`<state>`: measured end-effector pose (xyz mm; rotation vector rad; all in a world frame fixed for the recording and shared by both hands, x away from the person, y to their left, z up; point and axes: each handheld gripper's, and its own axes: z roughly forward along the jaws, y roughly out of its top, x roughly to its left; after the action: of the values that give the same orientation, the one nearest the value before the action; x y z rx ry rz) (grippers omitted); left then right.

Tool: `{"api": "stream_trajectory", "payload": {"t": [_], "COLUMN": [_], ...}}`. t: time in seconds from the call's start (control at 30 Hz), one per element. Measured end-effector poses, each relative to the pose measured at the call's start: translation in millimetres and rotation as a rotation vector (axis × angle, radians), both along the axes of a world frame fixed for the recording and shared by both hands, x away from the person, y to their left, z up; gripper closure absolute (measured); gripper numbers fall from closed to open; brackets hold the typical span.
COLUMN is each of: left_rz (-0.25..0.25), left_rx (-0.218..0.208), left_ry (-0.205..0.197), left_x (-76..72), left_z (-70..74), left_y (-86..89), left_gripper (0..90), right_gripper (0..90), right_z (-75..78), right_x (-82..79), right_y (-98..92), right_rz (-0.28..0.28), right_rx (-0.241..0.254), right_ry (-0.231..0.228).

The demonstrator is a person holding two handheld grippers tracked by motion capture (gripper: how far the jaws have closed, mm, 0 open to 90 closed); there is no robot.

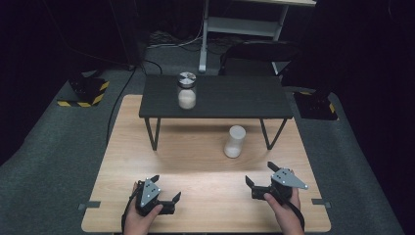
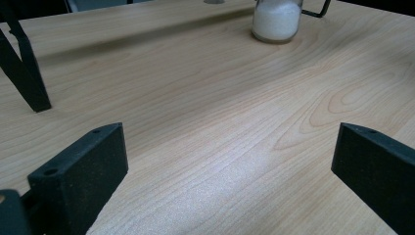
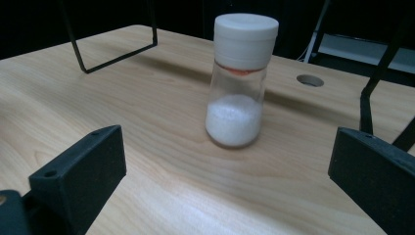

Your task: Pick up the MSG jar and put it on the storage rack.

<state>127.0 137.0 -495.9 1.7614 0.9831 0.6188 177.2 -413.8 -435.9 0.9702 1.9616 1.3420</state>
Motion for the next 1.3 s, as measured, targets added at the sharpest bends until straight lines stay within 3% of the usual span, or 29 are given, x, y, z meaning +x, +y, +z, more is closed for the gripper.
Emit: {"api": "stream_trajectory", "payload": {"t": [0.53, 1.3], "left_rz": [-0.006, -0.014], "left_rx": [-0.010, -0.019], "left_ry": [0.003, 0.005], "left_x": [0.5, 1.3], "left_z": [-0.5, -1.0], "left_y": [1.7, 4.1], "left_gripper": [0.3, 0.3], "right_gripper": [0.1, 0.1], "right_z": [6.1, -3.7], "right_x": [34.8, 72.9], "right_y": [18.0, 39.5], "right_rz": [-0.016, -0.029], "right_rx": [0.005, 0.017], "right_ry": [-0.003, 0.003]}}
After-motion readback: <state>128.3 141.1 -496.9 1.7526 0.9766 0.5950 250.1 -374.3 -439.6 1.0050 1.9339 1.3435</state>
